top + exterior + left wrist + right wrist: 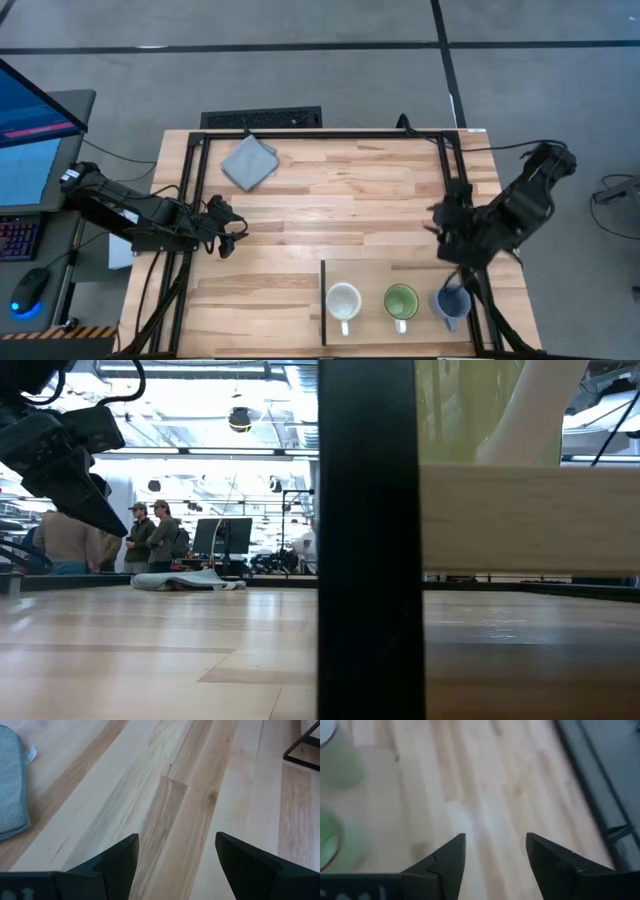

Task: Stack small to large cups/mugs on shelf
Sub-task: Return to Home Position

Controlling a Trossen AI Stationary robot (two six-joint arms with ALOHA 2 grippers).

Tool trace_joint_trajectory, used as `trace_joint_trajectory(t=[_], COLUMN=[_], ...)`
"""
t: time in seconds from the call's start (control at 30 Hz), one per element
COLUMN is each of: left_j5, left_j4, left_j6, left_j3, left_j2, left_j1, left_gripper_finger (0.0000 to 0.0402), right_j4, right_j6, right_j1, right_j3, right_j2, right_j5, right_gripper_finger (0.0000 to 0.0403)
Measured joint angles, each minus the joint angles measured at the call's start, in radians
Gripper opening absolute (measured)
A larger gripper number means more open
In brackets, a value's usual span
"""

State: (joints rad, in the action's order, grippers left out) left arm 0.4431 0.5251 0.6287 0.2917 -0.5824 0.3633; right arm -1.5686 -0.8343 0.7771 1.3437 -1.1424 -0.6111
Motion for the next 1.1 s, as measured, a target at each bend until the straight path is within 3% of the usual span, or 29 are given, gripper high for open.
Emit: trace_joint_trajectory(t=[0.13,0.3,0.5,0.73,1.1], left_j5=[0.0,0.002,0.014,0.014,0.014], left_j4=[0.0,0.0,-0.001,-0.001,-0.013], left_j6=[-0.028,-0.084,-0.097,-0.098,-0.152], left_j3=[0.0,0.0,0.0,0.0,0.0], left_j2=[0.0,0.0,0.0,0.0,0.0], left_j1=[0.0,0.0,0.0,0.0,0.0], left_gripper_finger=[0.0254,0.0254,0.0254,0.0254,0.0254], right_j4=[0.038,0.21,0.403,0.438,0.726], right_j6=[0.117,0.332,0.605,0.751,0.964], right_j1=[-0.089,-0.191,-0.307,-0.489,-0.759], right_j3=[0.0,0.0,0.0,0.0,-0.164], right_j2=[0.071,0.139,0.177,0.184,0.366], right_j5=[-0.07,-0.124,-0.124,-0.122,0.02], right_gripper_finger=[0.023,0.023,0.023,0.023,0.023])
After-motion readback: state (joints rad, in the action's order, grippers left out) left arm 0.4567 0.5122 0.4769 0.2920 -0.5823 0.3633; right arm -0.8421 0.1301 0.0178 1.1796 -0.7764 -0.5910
